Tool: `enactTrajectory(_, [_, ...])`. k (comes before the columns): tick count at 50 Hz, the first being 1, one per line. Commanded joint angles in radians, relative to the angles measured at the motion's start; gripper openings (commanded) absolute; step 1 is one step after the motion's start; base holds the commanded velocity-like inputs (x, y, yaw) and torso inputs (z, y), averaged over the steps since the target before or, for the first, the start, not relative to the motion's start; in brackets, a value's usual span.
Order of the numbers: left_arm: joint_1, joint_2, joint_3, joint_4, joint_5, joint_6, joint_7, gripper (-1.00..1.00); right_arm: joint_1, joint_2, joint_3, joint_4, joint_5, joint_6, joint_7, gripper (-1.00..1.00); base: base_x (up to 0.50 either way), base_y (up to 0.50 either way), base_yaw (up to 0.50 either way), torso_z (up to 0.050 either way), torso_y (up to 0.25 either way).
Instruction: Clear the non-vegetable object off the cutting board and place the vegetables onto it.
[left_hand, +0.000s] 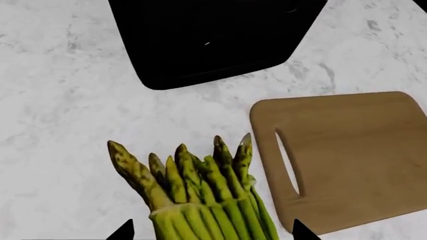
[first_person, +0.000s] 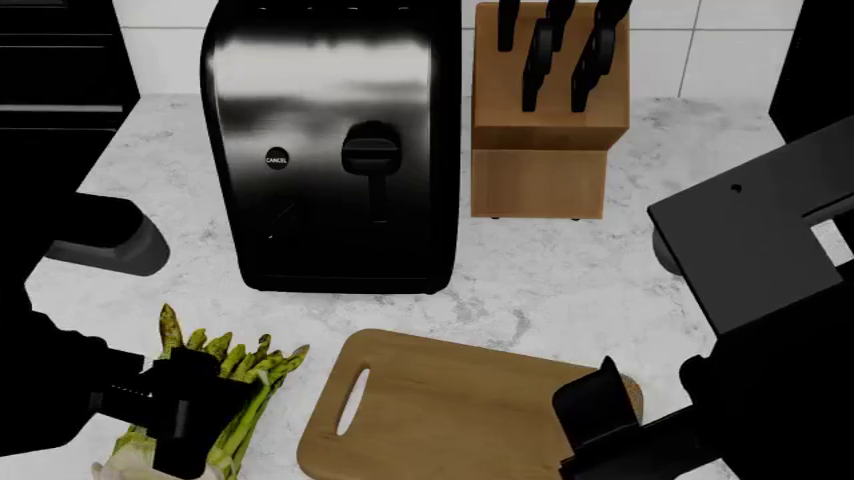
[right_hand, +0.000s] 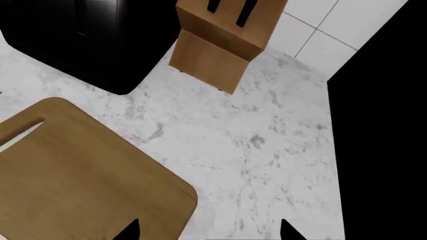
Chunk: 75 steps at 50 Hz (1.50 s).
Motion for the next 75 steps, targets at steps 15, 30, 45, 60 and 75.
enactTrajectory(15, [0.078, 0.020, 0.020, -0.026, 0.080, 0.023, 0.055, 1.00, -0.014, 0.016, -0.003, -0.025, 0.001, -0.017, -0.008, 1.00, 0.00, 0.00, 0.00, 0.000, 0.000])
enactTrajectory(30, [0.106, 0.015, 0.025, -0.025, 0.113, 0.045, 0.058, -1.00, -0.016, 0.018, -0.005, -0.031, -0.001, -0.023, -0.011, 1.00, 0.00, 0.00, 0.00, 0.000, 0.000])
enactTrajectory(45, [0.086, -0.026, 0.012, 0.061, 0.016, 0.065, -0.014, -1.00, 0.010, 0.016, -0.012, -0.031, 0.022, -0.018, 0.007, 1.00, 0.00, 0.00, 0.00, -0.001, 0.000])
enactTrajectory(60, [-0.048, -0.034, 0.010, 0.157, -0.167, 0.083, -0.109, -1.00, 0.051, 0.019, -0.021, -0.035, 0.063, -0.013, 0.042, 1.00, 0.00, 0.00, 0.00, 0.000, 0.000])
enactTrajectory(75, [-0.201, 0.036, 0.042, 0.116, -0.230, 0.081, -0.147, -1.00, 0.053, 0.058, -0.011, -0.069, 0.077, -0.029, 0.049, 1.00, 0.00, 0.00, 0.00, 0.000, 0.000])
